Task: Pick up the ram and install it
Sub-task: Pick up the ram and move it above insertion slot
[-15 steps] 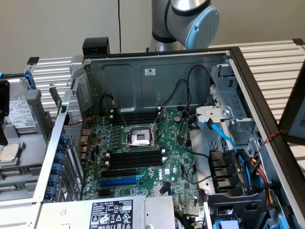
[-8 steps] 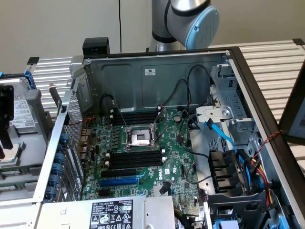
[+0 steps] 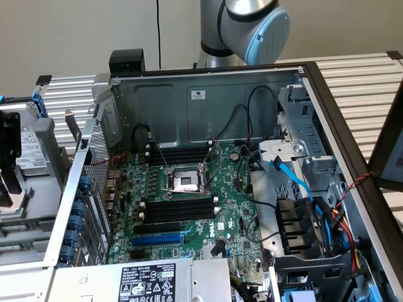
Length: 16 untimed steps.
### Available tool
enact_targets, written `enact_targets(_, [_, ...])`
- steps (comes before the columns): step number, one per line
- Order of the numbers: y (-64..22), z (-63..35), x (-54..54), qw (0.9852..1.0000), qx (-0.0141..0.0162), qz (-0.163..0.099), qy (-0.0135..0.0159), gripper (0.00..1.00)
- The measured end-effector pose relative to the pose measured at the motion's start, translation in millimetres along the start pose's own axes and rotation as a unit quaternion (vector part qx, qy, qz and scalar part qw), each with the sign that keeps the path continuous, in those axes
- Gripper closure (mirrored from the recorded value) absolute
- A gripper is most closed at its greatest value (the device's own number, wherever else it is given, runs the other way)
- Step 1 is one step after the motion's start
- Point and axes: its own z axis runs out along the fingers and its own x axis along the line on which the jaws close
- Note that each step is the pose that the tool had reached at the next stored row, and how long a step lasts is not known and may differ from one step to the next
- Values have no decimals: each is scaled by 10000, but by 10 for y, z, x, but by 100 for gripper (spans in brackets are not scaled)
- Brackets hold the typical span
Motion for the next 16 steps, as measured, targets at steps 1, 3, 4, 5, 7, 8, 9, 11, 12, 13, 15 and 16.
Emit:
enact_targets(1, [-7, 19, 2, 10000, 0, 0, -2, 68])
enact_targets(3, [-18, 56, 13, 10000, -1, 0, -2, 68])
enact_targets(4, [-21, 76, 16, 10000, -1, -1, -3, 68])
enact_targets(5, [-21, 94, 15, 10000, -2, -1, -6, 68])
enact_targets(7, [-22, 129, 13, 10000, -6, -4, -22, 68])
enact_targets(8, [-22, 148, 12, 10000, -8, -5, -33, 68])
enact_targets(9, [-22, 164, 11, 10000, -10, -7, -41, 68])
enact_targets(11, [-21, 195, 10, 10000, -16, -31, -72, 68])
enact_targets(12, [-20, 208, 9, 9999, -19, -53, -91, 68])
enact_targets(13, [-19, 222, 9, 9999, -22, -81, -108, 68])
enact_targets(15, [-19, 255, 11, 9998, -22, -153, -138, 68])
enact_targets(16, [-20, 274, 13, 9997, -21, -193, -151, 68])
